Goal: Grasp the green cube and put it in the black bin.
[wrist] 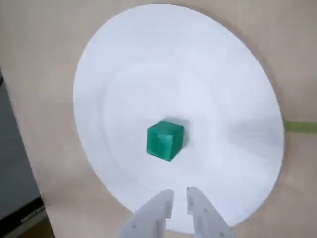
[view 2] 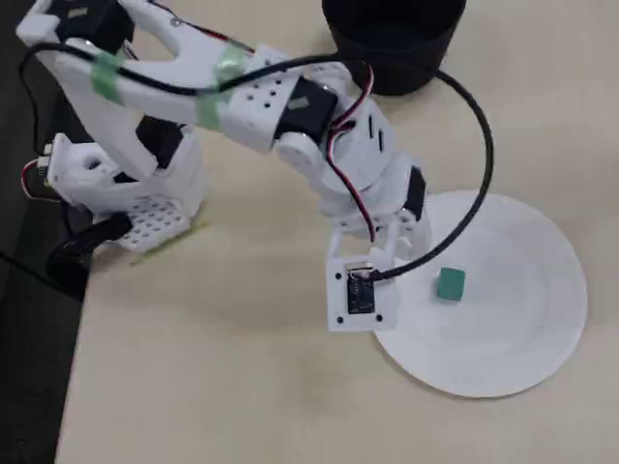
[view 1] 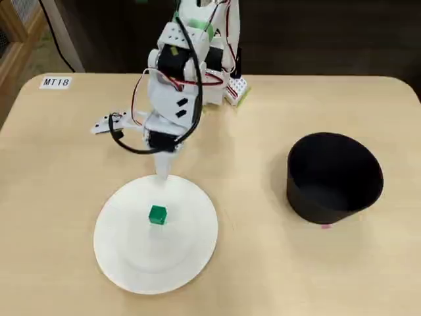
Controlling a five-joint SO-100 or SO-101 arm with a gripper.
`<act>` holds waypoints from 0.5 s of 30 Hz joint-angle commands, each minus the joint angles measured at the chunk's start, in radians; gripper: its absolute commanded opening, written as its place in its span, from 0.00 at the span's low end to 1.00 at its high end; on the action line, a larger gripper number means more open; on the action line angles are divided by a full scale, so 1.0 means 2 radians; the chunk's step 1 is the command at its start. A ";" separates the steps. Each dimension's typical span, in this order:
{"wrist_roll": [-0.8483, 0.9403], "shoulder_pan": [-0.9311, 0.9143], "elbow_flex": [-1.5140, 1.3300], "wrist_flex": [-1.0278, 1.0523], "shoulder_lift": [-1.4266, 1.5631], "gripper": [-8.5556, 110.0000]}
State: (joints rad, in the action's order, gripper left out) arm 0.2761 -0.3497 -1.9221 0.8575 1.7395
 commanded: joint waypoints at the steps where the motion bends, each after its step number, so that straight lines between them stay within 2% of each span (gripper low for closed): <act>1: 0.003 0.005 0.030 -0.011 -0.008 0.20; 6: 0.005 0.007 0.059 -0.008 -0.045 0.28; 15: -0.017 -0.002 0.107 -0.004 -0.112 0.29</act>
State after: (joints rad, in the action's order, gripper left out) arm 0.2531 -0.3390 -1.7671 0.8452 1.5202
